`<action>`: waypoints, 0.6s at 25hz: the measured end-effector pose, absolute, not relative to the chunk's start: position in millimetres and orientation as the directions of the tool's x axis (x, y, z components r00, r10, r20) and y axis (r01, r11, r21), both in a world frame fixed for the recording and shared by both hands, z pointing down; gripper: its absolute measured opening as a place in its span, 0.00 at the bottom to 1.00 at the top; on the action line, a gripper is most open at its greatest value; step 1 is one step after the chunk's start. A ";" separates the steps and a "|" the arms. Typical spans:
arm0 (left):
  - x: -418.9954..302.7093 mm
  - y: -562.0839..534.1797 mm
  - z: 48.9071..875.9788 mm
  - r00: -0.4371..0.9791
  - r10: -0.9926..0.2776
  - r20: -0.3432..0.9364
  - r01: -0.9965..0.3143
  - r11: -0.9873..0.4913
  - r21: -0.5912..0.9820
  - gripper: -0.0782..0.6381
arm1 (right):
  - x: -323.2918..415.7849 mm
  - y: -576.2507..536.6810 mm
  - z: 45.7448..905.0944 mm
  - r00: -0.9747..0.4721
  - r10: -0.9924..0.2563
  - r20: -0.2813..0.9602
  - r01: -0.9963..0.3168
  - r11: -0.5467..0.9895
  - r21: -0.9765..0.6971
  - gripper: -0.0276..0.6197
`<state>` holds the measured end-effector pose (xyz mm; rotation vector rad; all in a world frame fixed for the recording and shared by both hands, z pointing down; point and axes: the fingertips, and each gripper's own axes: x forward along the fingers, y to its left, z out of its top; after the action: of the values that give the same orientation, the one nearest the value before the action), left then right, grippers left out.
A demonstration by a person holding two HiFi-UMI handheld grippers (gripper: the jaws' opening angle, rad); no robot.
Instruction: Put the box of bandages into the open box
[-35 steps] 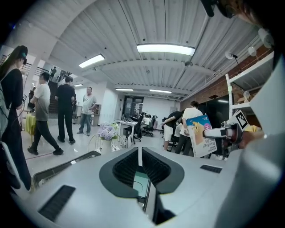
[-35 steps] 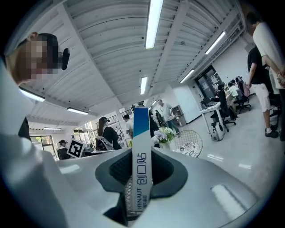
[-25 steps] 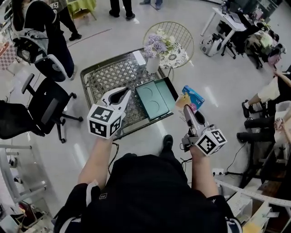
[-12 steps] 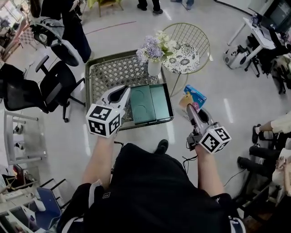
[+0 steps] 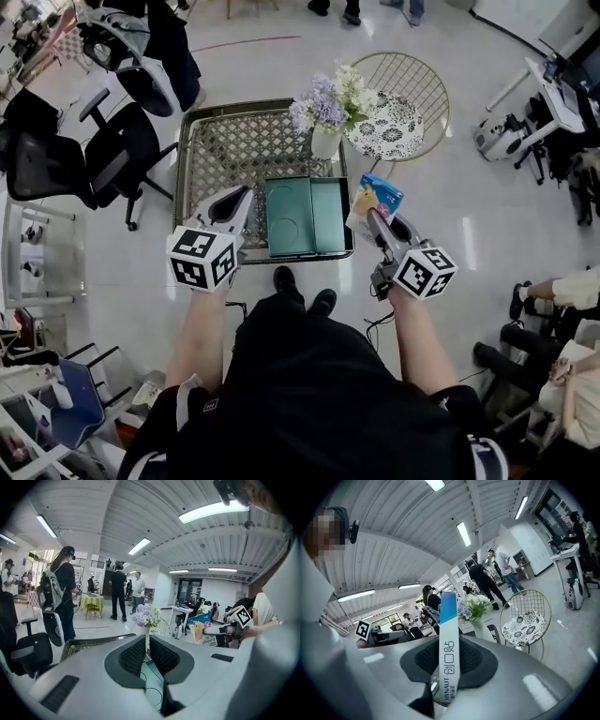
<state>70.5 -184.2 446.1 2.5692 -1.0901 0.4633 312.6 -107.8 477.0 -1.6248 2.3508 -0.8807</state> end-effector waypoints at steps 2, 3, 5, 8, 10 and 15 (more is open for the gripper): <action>62.5 -197.7 454.3 0.657 -0.633 0.410 -0.738 -0.651 0.178 0.15 | 302.9 -126.1 480.1 -0.409 -0.886 0.218 -0.803 0.236 -0.547 0.18; 59.1 -204.3 457.0 0.658 -0.633 0.408 -0.738 -0.649 0.185 0.15 | 297.4 -133.8 481.3 -0.414 -0.882 0.223 -0.800 0.236 -0.552 0.18; 55.3 -214.1 460.7 0.664 -0.632 0.401 -0.735 -0.649 0.195 0.15 | 290.5 -145.7 487.1 -0.417 -0.875 0.247 -0.801 0.225 -0.555 0.18; 57.8 -221.6 467.9 0.680 -0.614 0.400 -0.719 -0.665 0.203 0.15 | 287.0 -157.7 498.9 -0.414 -0.860 0.298 -0.810 0.199 -0.551 0.18; 59.7 -225.9 476.6 0.688 -0.600 0.408 -0.711 -0.669 0.217 0.15 | 284.7 -162.9 509.8 -0.413 -0.849 0.329 -0.817 0.186 -0.546 0.18; 63.8 -226.9 491.5 0.702 -0.575 0.421 -0.701 -0.663 0.264 0.15 | 281.5 -168.3 550.3 -0.426 -0.801 0.420 -0.818 0.143 -0.557 0.18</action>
<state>63.8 -226.9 491.5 2.5036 -0.9879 0.4253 281.5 -168.3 550.3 -1.6952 2.3914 -1.1907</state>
